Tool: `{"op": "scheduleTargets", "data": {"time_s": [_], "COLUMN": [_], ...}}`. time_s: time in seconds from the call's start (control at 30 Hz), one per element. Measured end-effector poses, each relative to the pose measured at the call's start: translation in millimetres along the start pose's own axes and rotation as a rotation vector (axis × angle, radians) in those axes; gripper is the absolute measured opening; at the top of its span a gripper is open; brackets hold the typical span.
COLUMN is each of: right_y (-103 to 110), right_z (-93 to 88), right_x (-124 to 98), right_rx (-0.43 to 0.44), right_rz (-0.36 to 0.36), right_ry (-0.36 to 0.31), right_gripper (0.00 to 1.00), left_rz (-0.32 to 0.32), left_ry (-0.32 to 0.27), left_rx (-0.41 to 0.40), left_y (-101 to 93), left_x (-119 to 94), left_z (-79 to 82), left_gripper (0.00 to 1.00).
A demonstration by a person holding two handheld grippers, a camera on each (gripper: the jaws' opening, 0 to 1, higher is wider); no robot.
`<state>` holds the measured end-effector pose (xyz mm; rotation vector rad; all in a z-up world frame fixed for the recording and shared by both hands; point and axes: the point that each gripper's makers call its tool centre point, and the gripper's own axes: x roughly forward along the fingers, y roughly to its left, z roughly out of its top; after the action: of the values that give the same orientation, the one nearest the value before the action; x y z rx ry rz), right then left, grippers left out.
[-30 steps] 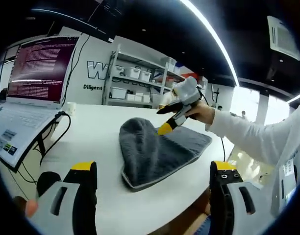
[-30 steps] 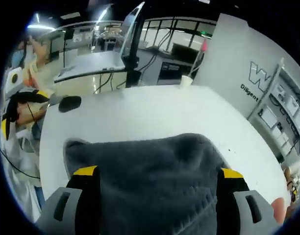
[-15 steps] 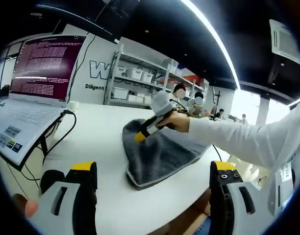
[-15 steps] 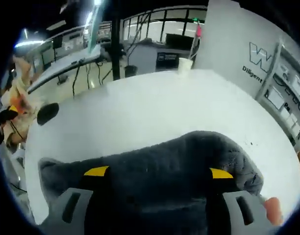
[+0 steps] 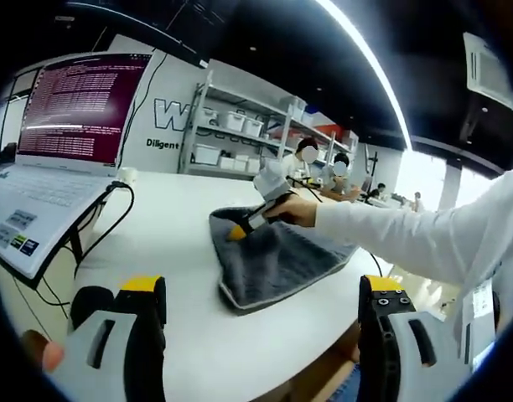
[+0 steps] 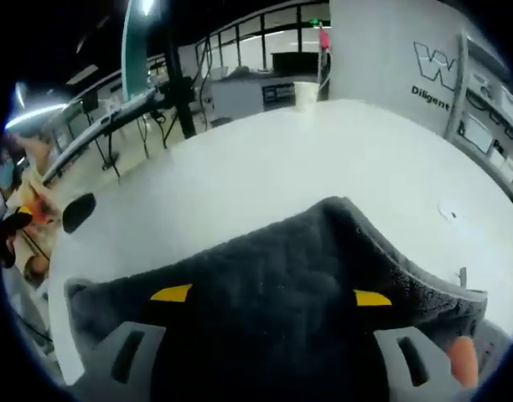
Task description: Open the folded towel by lifting each exposed corner and separating the folded layers until the towel lies flat within the target outline without major curled edges
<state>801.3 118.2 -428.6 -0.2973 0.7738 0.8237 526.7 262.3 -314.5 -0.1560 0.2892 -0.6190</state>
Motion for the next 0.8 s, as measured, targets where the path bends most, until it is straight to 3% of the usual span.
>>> {"op": "scheduleTargets", "data": {"time_s": [0.1, 0.33, 0.67, 0.8], "right_y": [0, 7, 18, 21], "right_z": [1.1, 7.4, 10.5, 9.3], "right_x": [0, 0, -6, -8], "right_rx": [-0.013, -0.067, -0.285, -0.319], "right_rz": [0.007, 0.023, -0.02, -0.036], "right_ry": [-0.011, -0.025, -0.025, -0.023], "right_gripper": [0.63, 0.3, 0.06, 0.05], "left_rz": [-0.007, -0.012, -0.012, -0.019], "left_ry": [0.002, 0.005, 0.018, 0.024], "left_rx": [-0.004, -0.022, -0.038, -0.042], "left_y": [0.3, 6.4, 7.9, 6.4], "left_x": [1, 1, 5, 5], "left_z": [-0.1, -1.2, -8.8, -10.3], "left_gripper": [0.94, 0.94, 0.94, 0.94]}}
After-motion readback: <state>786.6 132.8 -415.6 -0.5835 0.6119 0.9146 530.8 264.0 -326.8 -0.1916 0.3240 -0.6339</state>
